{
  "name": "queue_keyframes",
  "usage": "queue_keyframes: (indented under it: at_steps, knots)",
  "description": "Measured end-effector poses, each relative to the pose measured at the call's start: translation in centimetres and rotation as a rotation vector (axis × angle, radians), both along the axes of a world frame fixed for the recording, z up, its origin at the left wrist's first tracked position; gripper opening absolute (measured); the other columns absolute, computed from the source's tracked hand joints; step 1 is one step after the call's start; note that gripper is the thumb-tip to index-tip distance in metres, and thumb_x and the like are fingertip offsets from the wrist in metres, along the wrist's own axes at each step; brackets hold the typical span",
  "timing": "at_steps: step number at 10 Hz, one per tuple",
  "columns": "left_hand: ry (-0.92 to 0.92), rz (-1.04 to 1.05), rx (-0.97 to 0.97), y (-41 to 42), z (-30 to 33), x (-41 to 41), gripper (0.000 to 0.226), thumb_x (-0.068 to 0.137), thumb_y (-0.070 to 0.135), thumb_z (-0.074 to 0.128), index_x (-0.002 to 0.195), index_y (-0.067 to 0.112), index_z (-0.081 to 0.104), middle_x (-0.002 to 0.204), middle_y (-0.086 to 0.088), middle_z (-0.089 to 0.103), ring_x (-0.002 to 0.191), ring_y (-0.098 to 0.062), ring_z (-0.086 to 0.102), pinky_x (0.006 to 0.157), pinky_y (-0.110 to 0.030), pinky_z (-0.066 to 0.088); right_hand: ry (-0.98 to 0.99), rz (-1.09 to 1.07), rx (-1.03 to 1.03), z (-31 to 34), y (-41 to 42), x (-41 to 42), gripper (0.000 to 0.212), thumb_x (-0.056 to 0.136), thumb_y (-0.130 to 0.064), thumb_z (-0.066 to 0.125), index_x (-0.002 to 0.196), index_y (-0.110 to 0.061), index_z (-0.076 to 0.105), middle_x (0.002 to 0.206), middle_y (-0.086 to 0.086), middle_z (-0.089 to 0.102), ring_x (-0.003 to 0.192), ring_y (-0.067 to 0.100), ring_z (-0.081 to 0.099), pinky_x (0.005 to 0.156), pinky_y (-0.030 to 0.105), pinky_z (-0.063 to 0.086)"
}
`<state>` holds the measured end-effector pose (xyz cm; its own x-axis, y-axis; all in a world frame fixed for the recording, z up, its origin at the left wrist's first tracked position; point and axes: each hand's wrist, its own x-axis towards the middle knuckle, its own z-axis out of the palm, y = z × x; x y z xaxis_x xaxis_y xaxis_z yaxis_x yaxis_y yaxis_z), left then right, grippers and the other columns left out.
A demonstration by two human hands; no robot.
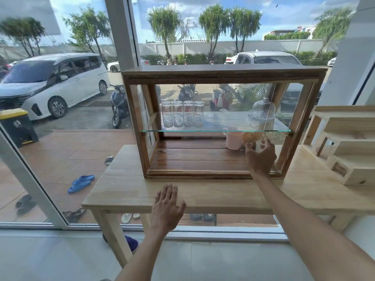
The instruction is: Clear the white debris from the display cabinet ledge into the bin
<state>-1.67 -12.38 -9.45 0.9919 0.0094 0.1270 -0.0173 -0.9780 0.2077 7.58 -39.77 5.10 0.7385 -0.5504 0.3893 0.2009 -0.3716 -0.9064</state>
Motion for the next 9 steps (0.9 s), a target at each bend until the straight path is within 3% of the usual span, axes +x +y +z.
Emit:
queue_keyframes:
  at_steps: [2, 3, 4, 5, 7, 9]
  knots:
    - [-0.035, 0.019, 0.008, -0.1, -0.2, -0.1, 0.080, 0.092, 0.060, 0.010, 0.157, 0.016, 0.011, 0.166, -0.006, 0.011, 0.154, -0.020, 0.005, 0.125, -0.040, 0.004, 0.040, 0.159, -0.020, -0.7, 3.7, -0.7, 0.067, 0.080, -0.029, 0.066, 0.141, -0.007, 0.049, 0.119, 0.013, 0.064, 0.099, 0.017, 0.060, 0.092, 0.031, 0.050]
    - [-0.022, 0.009, 0.002, 0.0, -0.2, -0.1, 0.075, 0.096, 0.058, 0.015, 0.158, 0.016, 0.009, 0.167, -0.006, 0.009, 0.154, -0.019, 0.003, 0.126, -0.040, 0.003, 0.089, 0.238, -0.032, -1.2, 5.8, -1.3, 0.061, 0.078, -0.029, 0.067, 0.133, -0.005, 0.053, 0.111, 0.011, 0.068, 0.105, 0.025, 0.064, 0.091, 0.029, 0.047]
    - [-0.006, 0.001, -0.006, 0.1, -0.1, -0.1, 0.073, 0.098, 0.056, 0.019, 0.158, 0.016, 0.006, 0.167, -0.006, 0.005, 0.154, -0.018, 0.000, 0.126, -0.040, 0.002, 0.122, 0.326, -0.094, -2.0, 7.8, -1.8, 0.072, 0.082, -0.025, 0.069, 0.145, -0.005, 0.041, 0.126, 0.012, 0.062, 0.119, 0.024, 0.057, 0.097, 0.025, 0.040]
    - [0.010, -0.001, -0.005, 0.0, 0.1, -0.2, 0.072, 0.099, 0.056, 0.019, 0.158, 0.016, 0.004, 0.167, -0.006, 0.003, 0.154, -0.018, -0.002, 0.125, -0.039, 0.000, 0.149, 0.371, -0.076, -2.0, 9.1, -2.2, 0.078, 0.079, -0.030, 0.068, 0.148, -0.007, 0.039, 0.139, 0.013, 0.055, 0.128, 0.023, 0.052, 0.110, 0.033, 0.039]
    - [0.012, -0.004, -0.005, 0.3, 0.1, -0.3, 0.072, 0.099, 0.056, 0.019, 0.158, 0.016, 0.003, 0.167, -0.006, 0.002, 0.153, -0.018, -0.003, 0.125, -0.038, -0.001, 0.197, 0.450, -0.123, -1.6, 7.9, -2.5, 0.073, 0.081, -0.027, 0.067, 0.147, -0.009, 0.042, 0.146, 0.009, 0.051, 0.131, 0.018, 0.052, 0.110, 0.041, 0.043]
    - [-0.002, -0.015, -0.015, 0.2, 0.1, -0.2, 0.072, 0.099, 0.057, 0.018, 0.158, 0.017, 0.004, 0.167, -0.004, 0.002, 0.153, -0.017, -0.003, 0.125, -0.037, -0.002, 0.185, 0.549, -0.303, -0.9, 5.3, -2.5, 0.074, 0.083, -0.026, 0.067, 0.150, -0.018, 0.039, 0.153, 0.005, 0.043, 0.139, 0.022, 0.041, 0.116, 0.040, 0.036]
